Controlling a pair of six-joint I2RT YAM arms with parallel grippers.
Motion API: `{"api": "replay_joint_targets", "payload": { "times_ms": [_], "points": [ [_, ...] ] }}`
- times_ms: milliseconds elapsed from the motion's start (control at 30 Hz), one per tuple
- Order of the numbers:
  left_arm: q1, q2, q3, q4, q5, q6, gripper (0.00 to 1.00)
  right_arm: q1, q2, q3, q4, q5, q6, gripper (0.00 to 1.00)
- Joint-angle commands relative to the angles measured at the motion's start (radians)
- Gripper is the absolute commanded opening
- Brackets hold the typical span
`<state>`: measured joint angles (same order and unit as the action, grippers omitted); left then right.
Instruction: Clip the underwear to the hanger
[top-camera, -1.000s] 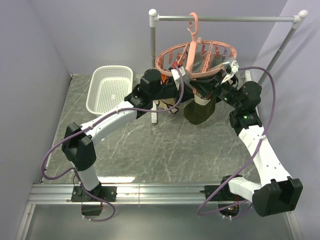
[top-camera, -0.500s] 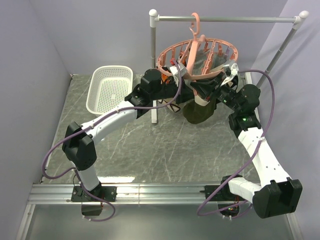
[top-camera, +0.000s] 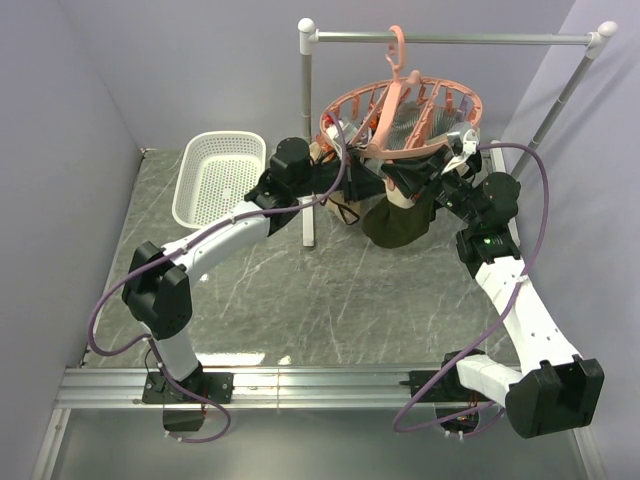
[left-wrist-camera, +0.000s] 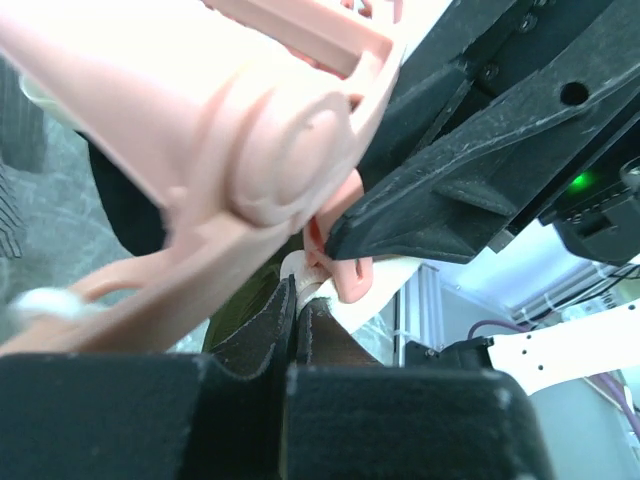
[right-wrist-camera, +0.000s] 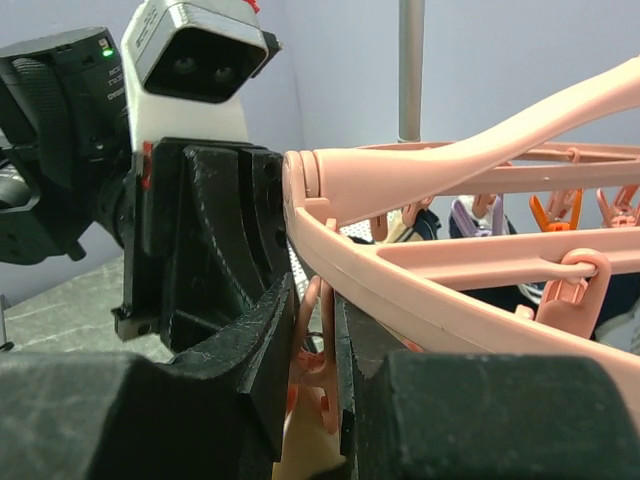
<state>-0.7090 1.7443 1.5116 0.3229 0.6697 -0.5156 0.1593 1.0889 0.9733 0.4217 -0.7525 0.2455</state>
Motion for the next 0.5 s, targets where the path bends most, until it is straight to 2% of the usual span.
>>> {"api": "replay_joint_targets", "payload": {
  "times_ms": [0, 467],
  "points": [
    [0.032, -0.04, 0.001, 0.146, 0.025, -0.093, 0.0, 0.025, -0.041, -0.007, 0.046, -0.134, -0.002, 0.0],
    [0.043, -0.046, -0.04, 0.308, 0.143, -0.195, 0.0, 0.025, -0.037, -0.016, 0.06, -0.145, -0.017, 0.0]
  ]
}}
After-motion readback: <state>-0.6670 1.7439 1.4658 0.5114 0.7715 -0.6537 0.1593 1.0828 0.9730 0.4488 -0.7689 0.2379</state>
